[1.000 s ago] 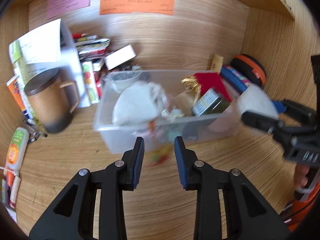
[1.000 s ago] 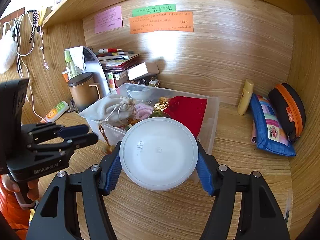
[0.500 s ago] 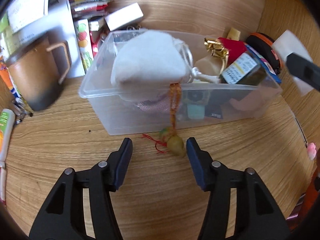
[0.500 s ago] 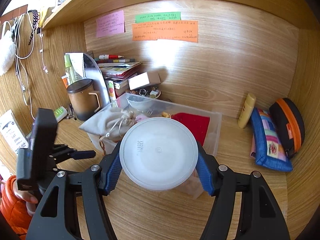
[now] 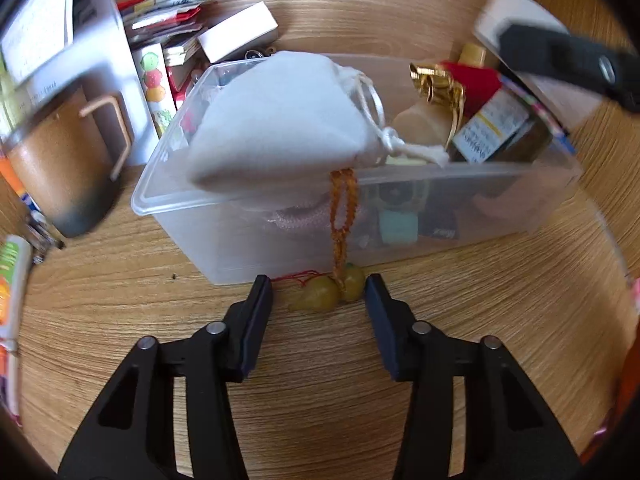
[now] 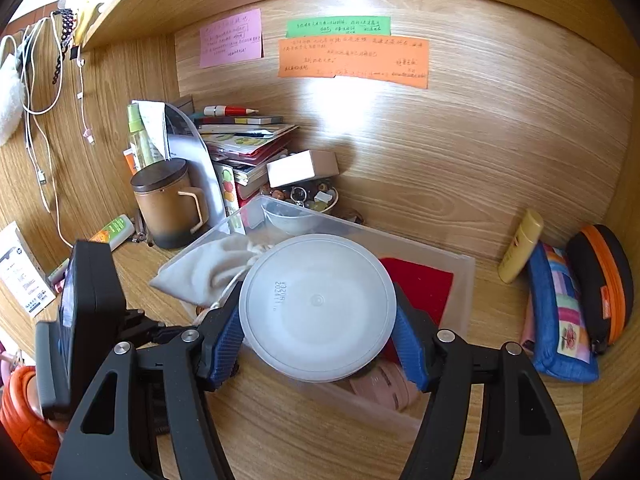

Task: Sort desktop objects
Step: 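Carry the white tin and gourd pendant over the clear bin with both tools, then lower the tin into the bin with the right tool while the left tool releases the gourd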

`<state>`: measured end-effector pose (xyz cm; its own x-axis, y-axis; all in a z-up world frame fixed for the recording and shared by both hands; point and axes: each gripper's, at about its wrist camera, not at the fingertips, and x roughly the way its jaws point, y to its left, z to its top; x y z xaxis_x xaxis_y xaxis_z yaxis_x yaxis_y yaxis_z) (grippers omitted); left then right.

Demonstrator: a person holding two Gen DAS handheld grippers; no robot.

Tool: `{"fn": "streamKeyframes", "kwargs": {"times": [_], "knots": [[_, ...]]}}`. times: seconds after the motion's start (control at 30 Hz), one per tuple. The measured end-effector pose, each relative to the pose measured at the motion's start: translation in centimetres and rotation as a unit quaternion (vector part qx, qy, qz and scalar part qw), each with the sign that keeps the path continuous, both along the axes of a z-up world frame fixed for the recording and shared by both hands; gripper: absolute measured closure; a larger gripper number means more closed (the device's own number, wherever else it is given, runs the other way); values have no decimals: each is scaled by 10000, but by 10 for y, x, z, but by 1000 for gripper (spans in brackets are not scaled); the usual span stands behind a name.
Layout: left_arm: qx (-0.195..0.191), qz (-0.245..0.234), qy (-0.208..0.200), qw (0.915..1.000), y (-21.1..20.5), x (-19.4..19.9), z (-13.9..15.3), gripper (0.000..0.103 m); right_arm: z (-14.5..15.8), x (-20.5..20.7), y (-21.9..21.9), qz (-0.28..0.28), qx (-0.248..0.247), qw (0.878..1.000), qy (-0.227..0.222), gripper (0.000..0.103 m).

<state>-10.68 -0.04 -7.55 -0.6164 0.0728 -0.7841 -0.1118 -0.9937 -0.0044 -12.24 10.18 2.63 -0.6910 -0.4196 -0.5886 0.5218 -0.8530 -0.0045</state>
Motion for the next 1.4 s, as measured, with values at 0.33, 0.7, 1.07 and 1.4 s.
{"fn": "streamKeyframes", "kwargs": {"times": [0.33,0.7,1.07,1.4], "knots": [[320,-11,42,9995,-8,8,2,66,-9,-22,-15,117,145,9996,-198,41],[820,57,691,9942,-35,34,55,66,-11,-35,-21,-39,203,9993,-303,41],[943,-239,682,9929,-34,-5,63,66,-15,-40,-19,-149,183,9990,-389,41],[795,-366,164,9960,-20,-46,46,66,-27,-49,-22,-211,256,9983,-472,39]]}}
